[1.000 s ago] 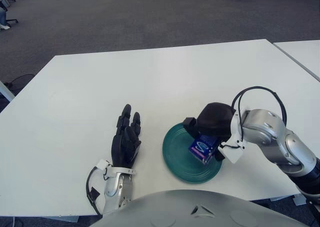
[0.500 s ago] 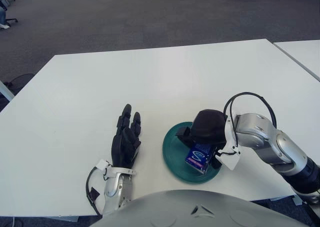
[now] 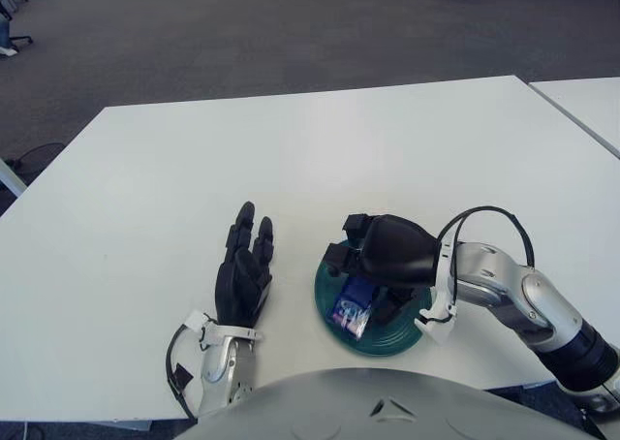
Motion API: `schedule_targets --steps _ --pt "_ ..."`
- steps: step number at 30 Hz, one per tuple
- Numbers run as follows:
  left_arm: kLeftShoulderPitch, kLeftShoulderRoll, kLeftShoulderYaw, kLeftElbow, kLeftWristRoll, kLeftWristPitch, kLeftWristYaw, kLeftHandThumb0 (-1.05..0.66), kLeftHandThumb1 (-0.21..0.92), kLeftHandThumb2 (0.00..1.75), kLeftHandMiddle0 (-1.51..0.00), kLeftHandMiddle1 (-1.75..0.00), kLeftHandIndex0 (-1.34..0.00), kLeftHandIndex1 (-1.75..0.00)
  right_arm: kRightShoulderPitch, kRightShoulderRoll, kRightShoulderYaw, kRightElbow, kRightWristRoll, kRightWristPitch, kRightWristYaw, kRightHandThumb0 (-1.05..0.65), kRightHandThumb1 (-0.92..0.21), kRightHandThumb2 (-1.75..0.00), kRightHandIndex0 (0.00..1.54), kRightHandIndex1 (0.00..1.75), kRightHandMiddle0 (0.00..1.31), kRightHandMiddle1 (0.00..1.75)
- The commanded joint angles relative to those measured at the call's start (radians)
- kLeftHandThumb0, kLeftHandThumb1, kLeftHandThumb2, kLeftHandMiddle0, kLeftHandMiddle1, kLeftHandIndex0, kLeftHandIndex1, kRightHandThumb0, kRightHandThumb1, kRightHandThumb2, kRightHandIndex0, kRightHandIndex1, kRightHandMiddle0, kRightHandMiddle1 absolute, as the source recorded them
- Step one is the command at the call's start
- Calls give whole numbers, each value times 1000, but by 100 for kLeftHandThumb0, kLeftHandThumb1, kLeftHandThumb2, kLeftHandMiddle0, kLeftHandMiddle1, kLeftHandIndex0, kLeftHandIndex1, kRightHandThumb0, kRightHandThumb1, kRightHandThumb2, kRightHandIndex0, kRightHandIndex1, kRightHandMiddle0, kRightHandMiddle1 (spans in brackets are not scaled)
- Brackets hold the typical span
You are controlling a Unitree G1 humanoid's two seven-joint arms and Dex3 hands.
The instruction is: Put the gum into the plate.
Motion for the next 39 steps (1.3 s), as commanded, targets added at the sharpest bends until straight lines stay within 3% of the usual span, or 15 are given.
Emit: schedule_targets --steps 1,14,23,27,31,35,37,39 --pt "8 -41 1 70 -3 36 -5 -101 92 94 -3 0 0 -12 14 19 -30 13 -21 -11 -67 -102 -92 -112 8 6 0 31" --pt "9 -34 -4 65 32 22 -5 -103 92 94 -4 -1 0 -11 17 18 -42 44 -14 -31 -100 -105 -92 -115 6 0 0 17" --pt "19 -32 -8 59 53 16 -8 -105 92 90 0 0 0 -2 46 28 -87 69 37 -16 -135 -105 -92 -112 9 1 0 28" --pt "19 -39 -2 65 49 9 -5 -104 92 88 0 0 0 0 76 73 -115 84 192 107 -73 -105 -92 -106 10 1 0 33" --pt "25 -46 7 68 44 6 5 -105 92 85 0 0 -1 -1 101 128 -174 112 408 287 -11 -105 -92 -97 12 1 0 36" --pt "32 -59 19 67 7 19 2 -105 92 82 0 0 -3 -2 97 236 -243 229 702 424 19 -105 -92 -94 12 1 0 31" --pt "35 -58 24 71 6 13 -1 -105 92 80 0 0 -4 -3 109 311 -281 226 868 551 31 -105 -92 -96 7 1 0 23" --pt "35 -54 26 74 13 6 0 -105 92 79 0 0 -4 -3 126 346 -301 195 960 634 28 -105 -92 -100 4 0 0 16"
